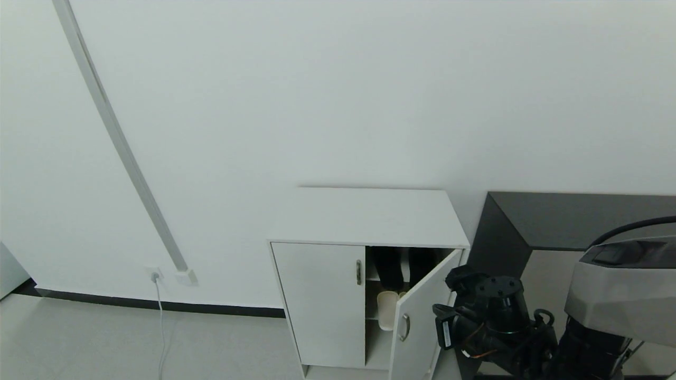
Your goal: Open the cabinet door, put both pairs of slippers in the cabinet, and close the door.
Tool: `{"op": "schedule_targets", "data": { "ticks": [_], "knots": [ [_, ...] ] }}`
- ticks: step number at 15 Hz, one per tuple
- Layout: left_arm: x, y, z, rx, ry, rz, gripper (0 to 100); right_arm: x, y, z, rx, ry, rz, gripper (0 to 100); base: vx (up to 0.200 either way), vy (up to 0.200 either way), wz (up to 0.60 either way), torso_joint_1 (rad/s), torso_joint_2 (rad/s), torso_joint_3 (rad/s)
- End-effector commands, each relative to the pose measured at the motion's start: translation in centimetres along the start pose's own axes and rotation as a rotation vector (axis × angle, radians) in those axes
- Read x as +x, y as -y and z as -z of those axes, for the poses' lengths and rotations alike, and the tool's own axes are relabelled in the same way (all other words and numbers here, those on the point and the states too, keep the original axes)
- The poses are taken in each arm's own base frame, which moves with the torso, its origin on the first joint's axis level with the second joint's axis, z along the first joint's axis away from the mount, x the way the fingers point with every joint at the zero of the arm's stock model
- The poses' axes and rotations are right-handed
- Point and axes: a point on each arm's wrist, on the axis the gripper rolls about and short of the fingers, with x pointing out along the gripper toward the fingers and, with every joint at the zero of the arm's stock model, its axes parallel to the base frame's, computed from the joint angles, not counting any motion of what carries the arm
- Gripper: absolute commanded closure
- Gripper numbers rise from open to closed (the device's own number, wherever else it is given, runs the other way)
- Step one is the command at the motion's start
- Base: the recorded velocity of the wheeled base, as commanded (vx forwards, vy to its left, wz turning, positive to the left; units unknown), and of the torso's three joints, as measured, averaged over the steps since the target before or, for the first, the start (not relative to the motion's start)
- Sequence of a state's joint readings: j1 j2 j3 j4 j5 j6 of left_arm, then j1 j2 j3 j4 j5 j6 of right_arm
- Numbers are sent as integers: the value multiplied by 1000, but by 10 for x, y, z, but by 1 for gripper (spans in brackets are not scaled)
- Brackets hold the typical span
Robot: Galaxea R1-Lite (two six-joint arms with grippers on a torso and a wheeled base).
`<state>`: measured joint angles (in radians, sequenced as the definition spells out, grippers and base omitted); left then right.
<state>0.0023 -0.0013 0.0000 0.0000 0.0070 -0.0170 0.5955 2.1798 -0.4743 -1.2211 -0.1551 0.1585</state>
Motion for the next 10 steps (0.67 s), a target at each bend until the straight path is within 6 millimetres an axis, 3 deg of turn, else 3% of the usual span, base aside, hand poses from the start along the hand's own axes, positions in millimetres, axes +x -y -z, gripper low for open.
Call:
{"op": "schedule_targets", "data": {
  "ticks": [1,7,10],
  "knots": [
    [0,0,0,-1,-1,-1,100,7,1,13,-3,-30,-3,100,0,0,0,0,0,0],
    [0,0,0,-3,-1,0,100,39,1,36,-11,-72,6,100,0,0,0,0,0,0],
    [0,0,0,-3,-1,-1,100,61,4,35,-3,-62,19,100,0,0,0,0,0,0]
  ]
}}
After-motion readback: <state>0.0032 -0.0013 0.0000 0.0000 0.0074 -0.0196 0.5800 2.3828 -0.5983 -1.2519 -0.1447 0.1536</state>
